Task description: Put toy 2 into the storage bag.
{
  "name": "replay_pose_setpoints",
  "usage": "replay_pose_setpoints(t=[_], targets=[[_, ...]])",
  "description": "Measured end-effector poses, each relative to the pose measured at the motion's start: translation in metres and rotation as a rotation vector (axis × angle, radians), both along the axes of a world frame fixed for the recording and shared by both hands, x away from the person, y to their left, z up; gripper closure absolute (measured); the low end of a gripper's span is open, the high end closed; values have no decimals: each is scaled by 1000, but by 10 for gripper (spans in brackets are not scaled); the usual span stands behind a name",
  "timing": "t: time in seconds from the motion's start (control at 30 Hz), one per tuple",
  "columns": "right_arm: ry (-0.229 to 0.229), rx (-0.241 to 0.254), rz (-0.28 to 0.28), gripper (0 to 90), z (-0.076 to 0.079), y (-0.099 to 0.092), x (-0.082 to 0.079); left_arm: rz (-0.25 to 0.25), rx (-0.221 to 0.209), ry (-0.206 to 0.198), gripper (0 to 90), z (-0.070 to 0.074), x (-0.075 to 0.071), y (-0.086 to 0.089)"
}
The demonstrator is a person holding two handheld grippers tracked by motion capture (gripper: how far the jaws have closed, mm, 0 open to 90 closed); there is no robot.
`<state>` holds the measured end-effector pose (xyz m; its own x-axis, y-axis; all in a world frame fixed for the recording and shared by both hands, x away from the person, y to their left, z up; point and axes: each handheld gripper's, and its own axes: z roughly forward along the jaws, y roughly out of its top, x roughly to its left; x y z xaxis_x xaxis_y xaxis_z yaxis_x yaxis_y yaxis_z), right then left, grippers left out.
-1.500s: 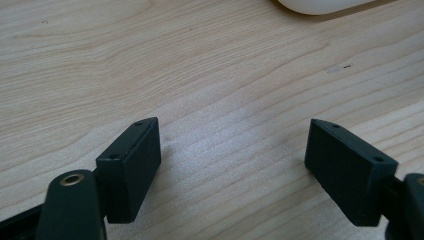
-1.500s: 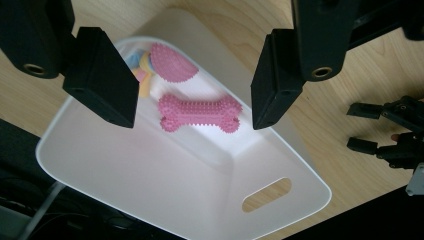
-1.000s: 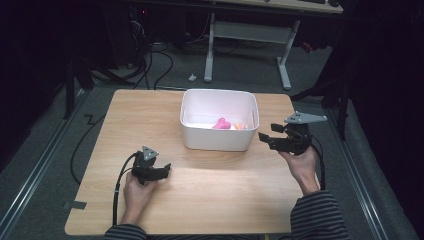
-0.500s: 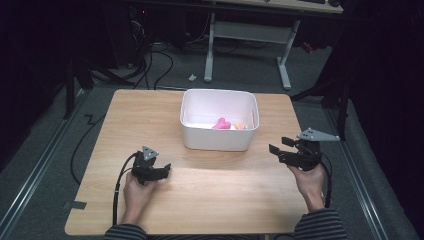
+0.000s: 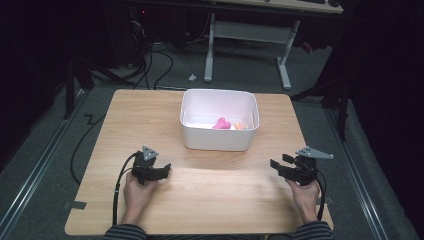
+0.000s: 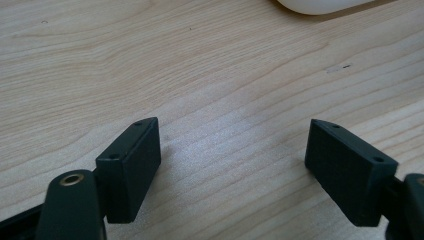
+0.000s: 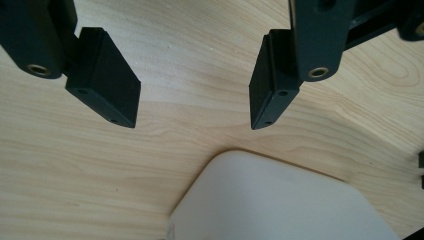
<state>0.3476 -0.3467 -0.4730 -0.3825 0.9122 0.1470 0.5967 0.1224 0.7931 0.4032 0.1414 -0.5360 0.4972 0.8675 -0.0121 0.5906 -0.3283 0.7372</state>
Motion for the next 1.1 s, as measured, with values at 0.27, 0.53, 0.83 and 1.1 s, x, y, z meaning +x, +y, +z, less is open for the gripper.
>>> replay_pose_setpoints(t=[0.27, 0.53, 0.83, 1.1], targets=[[32, -17, -12, 376, -23, 4, 3, 0, 0, 0, 226, 0, 0, 0], [40, -63, -15, 373, -39, 11, 8, 0, 0, 0, 226, 0, 0, 0], [49, -118, -23, 364, -51, 18, 13, 0, 0, 0, 226, 0, 0, 0], [55, -167, -24, 351, -57, 23, 15, 0, 0, 0, 226, 0, 0, 0]])
